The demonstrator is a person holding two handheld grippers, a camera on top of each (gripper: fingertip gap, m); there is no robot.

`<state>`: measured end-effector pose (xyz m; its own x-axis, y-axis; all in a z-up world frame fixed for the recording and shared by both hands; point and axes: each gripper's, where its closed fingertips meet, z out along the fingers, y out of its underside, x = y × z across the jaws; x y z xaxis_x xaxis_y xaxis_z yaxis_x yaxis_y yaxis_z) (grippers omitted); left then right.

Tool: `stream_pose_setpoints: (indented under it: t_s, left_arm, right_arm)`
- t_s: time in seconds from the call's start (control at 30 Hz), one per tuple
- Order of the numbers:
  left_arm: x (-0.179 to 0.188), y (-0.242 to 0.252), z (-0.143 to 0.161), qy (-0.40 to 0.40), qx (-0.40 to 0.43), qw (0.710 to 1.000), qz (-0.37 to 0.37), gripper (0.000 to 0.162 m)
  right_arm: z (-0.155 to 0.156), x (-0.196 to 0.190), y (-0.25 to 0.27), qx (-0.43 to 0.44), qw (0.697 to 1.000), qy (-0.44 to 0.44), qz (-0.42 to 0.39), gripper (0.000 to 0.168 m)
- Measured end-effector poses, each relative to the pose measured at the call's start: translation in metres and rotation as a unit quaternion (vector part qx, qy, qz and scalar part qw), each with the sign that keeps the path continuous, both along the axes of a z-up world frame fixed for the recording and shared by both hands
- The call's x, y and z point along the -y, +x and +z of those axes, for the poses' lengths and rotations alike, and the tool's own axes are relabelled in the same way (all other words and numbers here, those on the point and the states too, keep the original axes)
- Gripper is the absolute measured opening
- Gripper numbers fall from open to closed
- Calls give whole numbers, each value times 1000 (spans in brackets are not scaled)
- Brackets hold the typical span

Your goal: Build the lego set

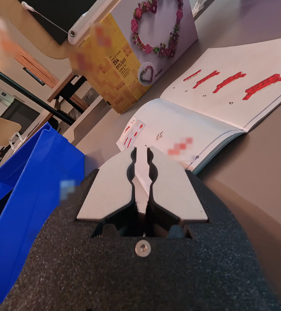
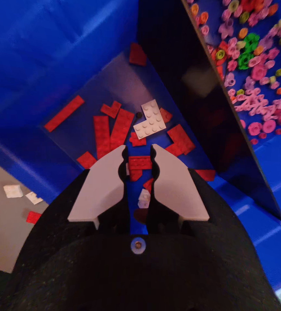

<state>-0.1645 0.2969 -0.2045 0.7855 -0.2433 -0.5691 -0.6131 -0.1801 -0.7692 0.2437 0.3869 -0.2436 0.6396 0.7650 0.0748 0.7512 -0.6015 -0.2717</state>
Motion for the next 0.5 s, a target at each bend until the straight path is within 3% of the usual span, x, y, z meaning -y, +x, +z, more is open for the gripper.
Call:
stream_pose_setpoints:
  t_s: [0.2, 0.3, 0.4, 0.5]
  left_arm:
    - [0, 2, -3, -3, -17, 1000, -3, 11]
    - [1, 2, -3, -1, -21, 1000, -7, 11]
    - [1, 2, -1, 4, -17, 1000, -9, 11]
    - [2, 2, 1, 11, -13, 1000, -6, 11]
  right_arm:
    - [-8, -5, -9, -54, 998, -23, -5, 19]
    - [-4, -5, -5, -41, 999, -6, -10, 19]
    - [35, 5, -14, -68, 995, 68, -22, 19]
    - [86, 45, -61, -192, 973, 127, 28, 19]
